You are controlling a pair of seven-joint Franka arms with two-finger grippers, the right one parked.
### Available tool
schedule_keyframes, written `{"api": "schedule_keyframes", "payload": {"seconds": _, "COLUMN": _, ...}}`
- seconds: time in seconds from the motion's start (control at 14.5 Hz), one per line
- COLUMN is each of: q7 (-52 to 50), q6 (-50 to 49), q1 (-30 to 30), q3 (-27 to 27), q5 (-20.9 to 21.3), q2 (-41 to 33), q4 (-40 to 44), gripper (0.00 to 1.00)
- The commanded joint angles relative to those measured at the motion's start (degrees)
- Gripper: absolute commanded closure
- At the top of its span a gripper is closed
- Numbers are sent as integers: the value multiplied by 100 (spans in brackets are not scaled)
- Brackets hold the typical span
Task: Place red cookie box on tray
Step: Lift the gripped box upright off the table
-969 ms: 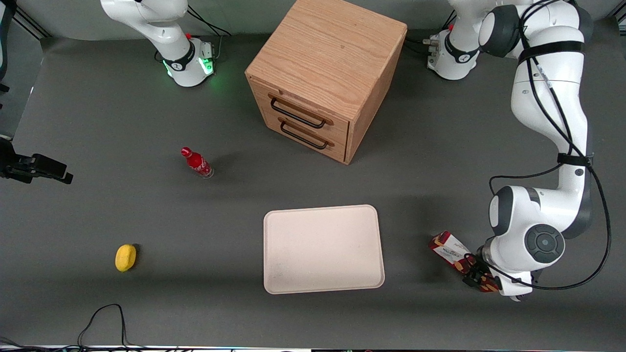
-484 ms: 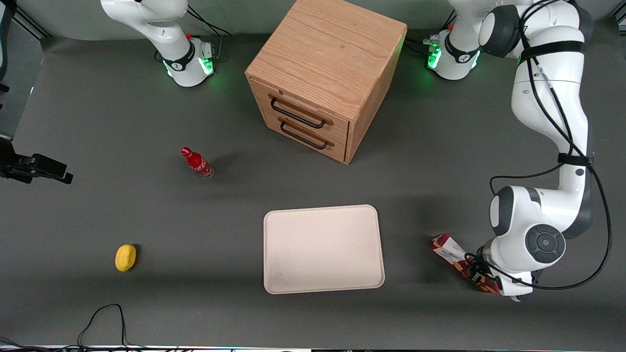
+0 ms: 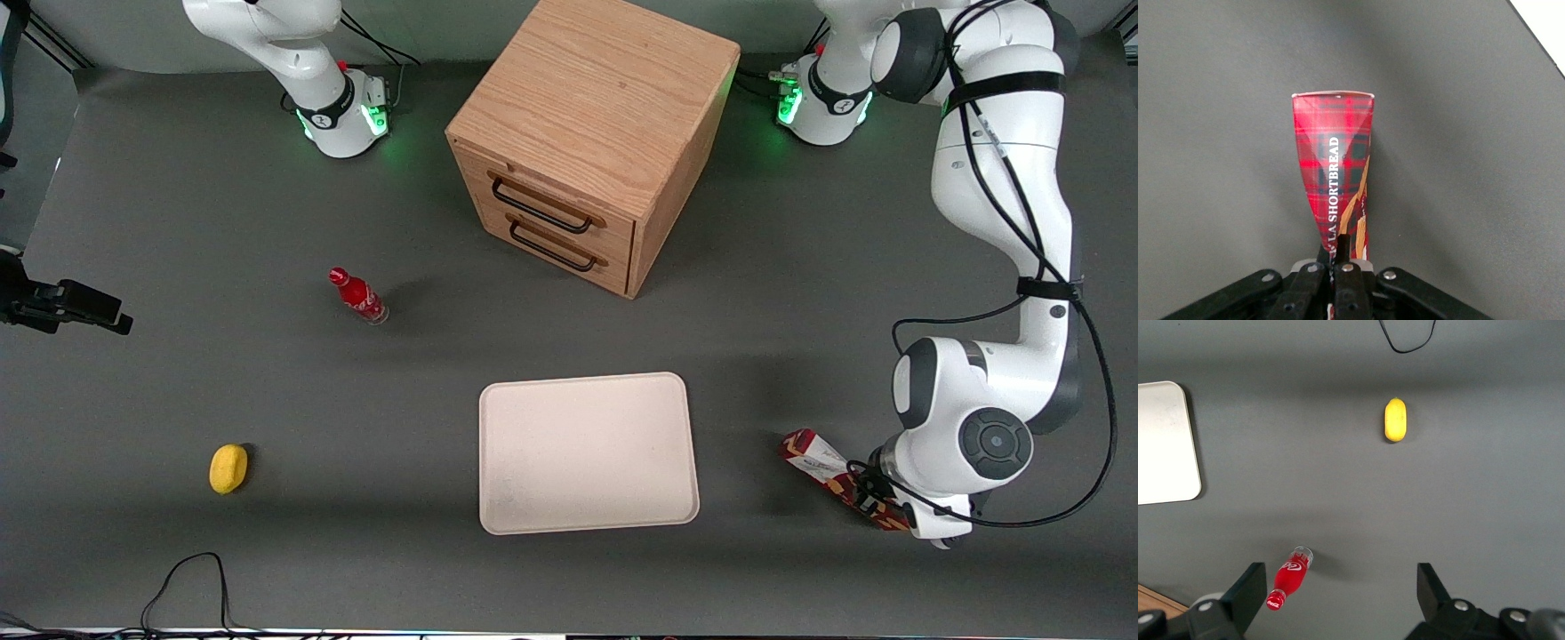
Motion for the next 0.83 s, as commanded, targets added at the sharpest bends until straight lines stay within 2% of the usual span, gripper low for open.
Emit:
{"api": "schedule_keyframes", "payload": {"seconds": 0.0, "q7": 172, "q6": -1080, "q1": 73, "q3": -7, "q5": 6, "q2": -292, "q4": 689, "gripper": 100}}
{"api": "schedule_keyframes", "payload": {"seconds": 0.21, "q7": 225, "q6": -1934, "q1": 109, "q3": -8, "q5": -20, "q2": -633, "q4": 1280, "gripper": 100}}
{"api": "schedule_keyframes", "payload": {"seconds": 0.48, "q7": 234, "q6": -2831, "q1": 179, "q3": -8, "q5": -195, "q2": -1714, "q4": 1281, "gripper": 100}}
{"api": "schedule_keyframes", "payload": {"seconds": 0.76, "q7": 242, "q6": -3105, "q1": 118, "q3": -43, "q5": -240, "q2": -2129, "q4": 1281, "gripper": 100}}
